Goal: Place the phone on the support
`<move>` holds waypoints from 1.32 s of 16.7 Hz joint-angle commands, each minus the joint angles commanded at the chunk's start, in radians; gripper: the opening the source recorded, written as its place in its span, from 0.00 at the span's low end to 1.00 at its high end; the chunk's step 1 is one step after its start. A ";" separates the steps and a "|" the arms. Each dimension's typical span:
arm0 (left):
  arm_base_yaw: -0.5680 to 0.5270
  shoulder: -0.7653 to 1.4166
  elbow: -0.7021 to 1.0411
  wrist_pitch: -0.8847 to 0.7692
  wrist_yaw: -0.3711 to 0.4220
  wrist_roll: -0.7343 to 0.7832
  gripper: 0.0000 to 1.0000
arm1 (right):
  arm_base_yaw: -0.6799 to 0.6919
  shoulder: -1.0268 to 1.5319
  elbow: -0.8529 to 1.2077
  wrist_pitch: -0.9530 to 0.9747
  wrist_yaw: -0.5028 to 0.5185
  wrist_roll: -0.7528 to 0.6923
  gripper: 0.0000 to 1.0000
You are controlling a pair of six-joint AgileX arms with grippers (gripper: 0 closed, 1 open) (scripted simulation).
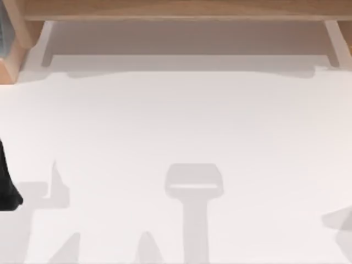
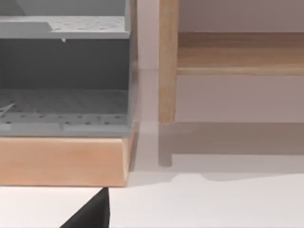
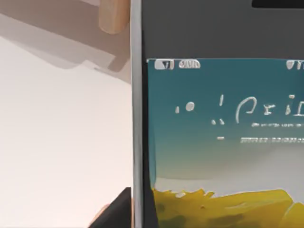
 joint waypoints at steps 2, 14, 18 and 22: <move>0.000 0.000 0.000 0.000 0.000 0.000 1.00 | 0.032 0.019 -0.042 0.066 0.035 0.047 0.00; 0.000 0.000 0.000 0.000 0.000 0.000 1.00 | 0.116 0.120 -0.119 0.181 0.070 0.154 0.23; 0.000 0.000 0.000 0.000 0.000 0.000 1.00 | 0.116 0.120 -0.119 0.181 0.070 0.154 0.53; 0.000 0.000 0.000 0.000 0.000 0.000 1.00 | 0.116 0.120 -0.119 0.181 0.070 0.154 0.83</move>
